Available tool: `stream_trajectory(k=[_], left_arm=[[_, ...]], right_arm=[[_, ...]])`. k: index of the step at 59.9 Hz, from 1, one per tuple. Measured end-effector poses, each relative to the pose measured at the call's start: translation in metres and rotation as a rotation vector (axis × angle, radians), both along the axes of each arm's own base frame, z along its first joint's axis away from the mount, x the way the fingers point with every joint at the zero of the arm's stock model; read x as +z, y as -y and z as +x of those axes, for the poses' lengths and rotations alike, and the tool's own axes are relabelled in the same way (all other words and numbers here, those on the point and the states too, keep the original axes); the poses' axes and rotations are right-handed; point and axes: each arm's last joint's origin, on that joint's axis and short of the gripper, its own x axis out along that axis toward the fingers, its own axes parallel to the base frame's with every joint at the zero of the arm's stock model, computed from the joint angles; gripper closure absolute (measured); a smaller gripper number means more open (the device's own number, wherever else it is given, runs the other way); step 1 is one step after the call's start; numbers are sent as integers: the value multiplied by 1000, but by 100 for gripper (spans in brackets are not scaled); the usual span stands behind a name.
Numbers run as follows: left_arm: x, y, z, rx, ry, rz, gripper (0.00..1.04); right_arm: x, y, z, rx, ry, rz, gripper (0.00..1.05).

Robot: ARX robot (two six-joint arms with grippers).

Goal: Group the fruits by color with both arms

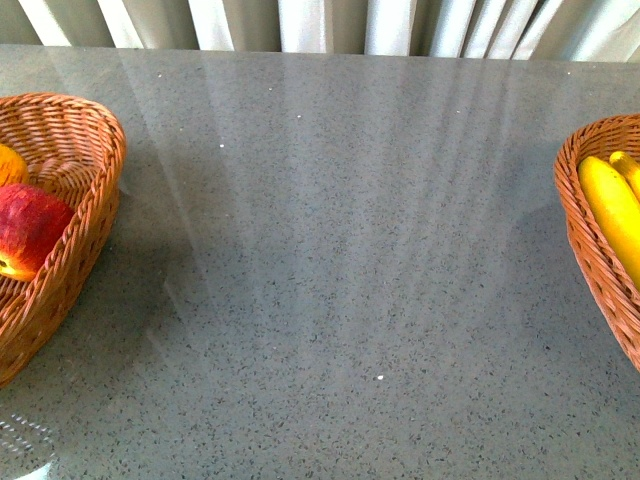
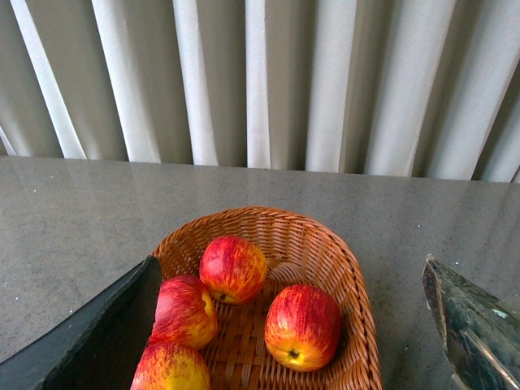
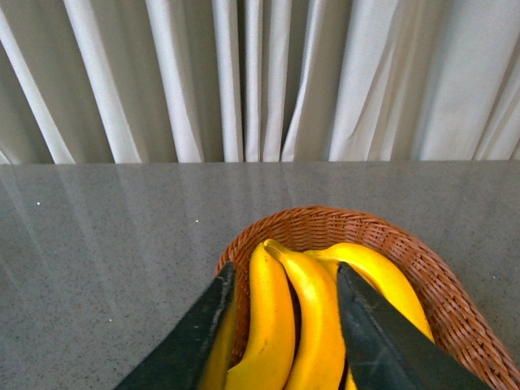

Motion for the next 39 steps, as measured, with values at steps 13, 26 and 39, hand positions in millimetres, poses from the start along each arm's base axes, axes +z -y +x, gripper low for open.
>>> stream_trajectory(k=[13,26,39], left_arm=[[0,0,0,0,0,0,9],[0,0,0,0,0,0,9],[0,0,0,0,0,0,9]], right_arm=[[0,0,0,0,0,0,8],[0,0,0,0,0,0,9],[0,0,0,0,0,0,9]])
